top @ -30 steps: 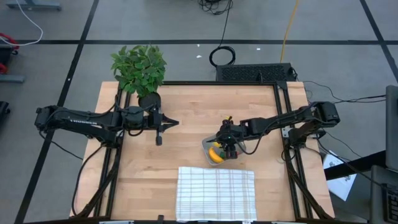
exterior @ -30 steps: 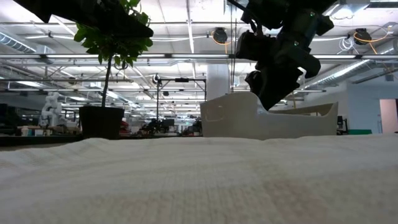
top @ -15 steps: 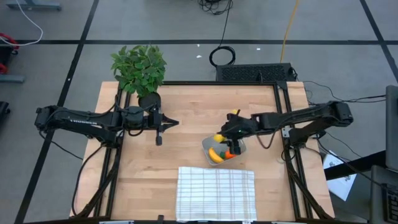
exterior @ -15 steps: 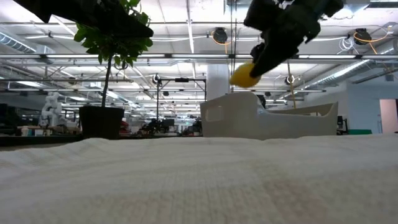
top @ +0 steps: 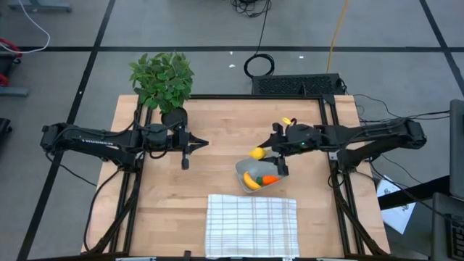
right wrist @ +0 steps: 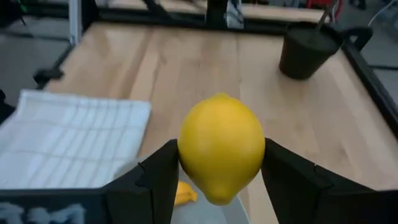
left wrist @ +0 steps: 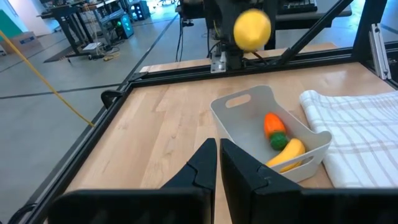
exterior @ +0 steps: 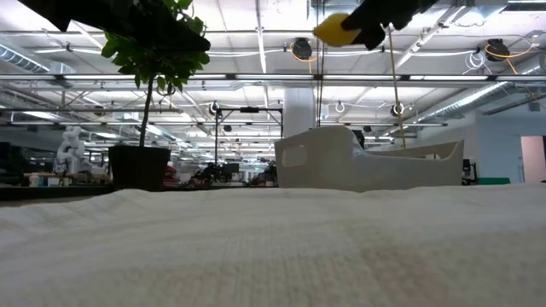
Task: Pick and placing Produce into tupperware
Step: Adjust the yellow lemon in the gray bin
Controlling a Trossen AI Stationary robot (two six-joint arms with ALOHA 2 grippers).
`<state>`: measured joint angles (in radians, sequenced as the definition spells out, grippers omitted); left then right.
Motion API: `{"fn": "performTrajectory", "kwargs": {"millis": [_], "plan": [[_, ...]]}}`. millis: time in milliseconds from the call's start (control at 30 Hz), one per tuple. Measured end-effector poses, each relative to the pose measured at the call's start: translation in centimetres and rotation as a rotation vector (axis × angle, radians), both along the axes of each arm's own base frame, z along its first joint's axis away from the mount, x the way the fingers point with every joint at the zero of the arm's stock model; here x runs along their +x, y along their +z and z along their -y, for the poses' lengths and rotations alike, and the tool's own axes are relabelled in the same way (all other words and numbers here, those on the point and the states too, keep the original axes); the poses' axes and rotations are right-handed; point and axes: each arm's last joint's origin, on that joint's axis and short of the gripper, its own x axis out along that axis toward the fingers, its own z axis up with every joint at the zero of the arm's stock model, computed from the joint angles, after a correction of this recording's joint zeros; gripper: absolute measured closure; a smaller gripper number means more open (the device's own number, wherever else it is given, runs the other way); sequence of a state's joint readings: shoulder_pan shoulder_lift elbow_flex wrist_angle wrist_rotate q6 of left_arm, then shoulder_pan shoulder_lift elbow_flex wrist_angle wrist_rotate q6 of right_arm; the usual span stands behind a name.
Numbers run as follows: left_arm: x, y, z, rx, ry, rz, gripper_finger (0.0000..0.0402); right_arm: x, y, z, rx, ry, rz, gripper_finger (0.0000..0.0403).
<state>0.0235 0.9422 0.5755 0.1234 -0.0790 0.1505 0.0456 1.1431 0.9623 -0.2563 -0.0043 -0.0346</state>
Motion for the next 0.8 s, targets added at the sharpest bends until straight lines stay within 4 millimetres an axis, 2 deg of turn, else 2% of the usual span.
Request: {"fn": "performTrajectory", "kwargs": {"millis": [800], "plan": [[0.0, 0.0, 0.0, -0.024, 0.006, 0.003, 0.0376, -7.0, 5.8, 0.3, 0.027, -0.005, 0.292, 0.0213]]}}
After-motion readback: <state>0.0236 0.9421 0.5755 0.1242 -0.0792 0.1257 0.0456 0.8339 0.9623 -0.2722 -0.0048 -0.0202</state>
